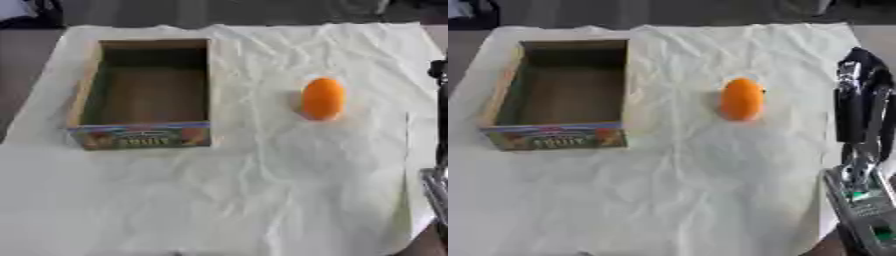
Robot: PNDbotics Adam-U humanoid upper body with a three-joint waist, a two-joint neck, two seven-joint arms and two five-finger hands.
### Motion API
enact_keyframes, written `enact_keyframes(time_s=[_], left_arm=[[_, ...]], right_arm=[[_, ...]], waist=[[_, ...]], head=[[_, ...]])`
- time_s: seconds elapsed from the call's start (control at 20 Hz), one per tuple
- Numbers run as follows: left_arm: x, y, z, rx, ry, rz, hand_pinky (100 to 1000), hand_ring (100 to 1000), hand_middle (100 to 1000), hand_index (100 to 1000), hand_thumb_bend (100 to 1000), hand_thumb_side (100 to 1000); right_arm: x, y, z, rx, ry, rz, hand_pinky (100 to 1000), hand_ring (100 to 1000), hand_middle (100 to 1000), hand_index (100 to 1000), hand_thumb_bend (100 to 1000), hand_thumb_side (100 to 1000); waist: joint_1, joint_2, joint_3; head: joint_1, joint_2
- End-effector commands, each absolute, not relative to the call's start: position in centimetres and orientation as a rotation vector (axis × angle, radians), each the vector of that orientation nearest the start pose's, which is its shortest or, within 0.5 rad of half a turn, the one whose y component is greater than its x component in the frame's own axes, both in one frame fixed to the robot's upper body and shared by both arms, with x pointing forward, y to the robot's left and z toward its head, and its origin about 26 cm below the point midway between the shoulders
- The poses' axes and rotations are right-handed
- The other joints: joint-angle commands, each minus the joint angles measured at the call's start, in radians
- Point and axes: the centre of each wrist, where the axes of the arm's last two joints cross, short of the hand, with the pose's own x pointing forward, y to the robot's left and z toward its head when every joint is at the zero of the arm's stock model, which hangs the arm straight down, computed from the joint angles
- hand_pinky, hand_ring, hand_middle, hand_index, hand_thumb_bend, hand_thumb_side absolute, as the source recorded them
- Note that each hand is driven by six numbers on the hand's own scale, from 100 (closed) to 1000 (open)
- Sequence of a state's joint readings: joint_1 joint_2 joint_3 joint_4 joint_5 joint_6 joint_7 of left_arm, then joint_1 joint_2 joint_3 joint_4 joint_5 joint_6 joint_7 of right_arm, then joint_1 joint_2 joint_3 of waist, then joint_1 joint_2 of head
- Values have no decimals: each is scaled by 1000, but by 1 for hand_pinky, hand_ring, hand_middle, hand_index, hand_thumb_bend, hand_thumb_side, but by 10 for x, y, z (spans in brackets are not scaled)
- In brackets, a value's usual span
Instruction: Pick up objects on the table and place them in the box.
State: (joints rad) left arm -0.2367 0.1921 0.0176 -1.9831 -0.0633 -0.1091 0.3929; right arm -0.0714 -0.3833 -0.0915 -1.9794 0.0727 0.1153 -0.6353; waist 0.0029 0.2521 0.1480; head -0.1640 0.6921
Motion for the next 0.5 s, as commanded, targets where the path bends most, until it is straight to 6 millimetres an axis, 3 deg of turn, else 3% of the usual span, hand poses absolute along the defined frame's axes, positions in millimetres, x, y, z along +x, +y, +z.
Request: enact_keyframes(time_s=[0.05, 0.5], left_arm=[[294, 253, 176, 356, -2367, 183, 326, 706, 844, 719, 100, 751], [294, 253, 175, 358, -2366, 182, 326, 706, 843, 718, 100, 751]], right_arm=[[271, -316, 157, -842, -2027, -285, 851, 738, 656, 823, 100, 880], [272, -317, 161, -854, -2051, -263, 849, 743, 664, 825, 100, 897]], waist=[[-1, -11, -1], [-1, -11, 0]], head=[[-2, -6], [4, 2]])
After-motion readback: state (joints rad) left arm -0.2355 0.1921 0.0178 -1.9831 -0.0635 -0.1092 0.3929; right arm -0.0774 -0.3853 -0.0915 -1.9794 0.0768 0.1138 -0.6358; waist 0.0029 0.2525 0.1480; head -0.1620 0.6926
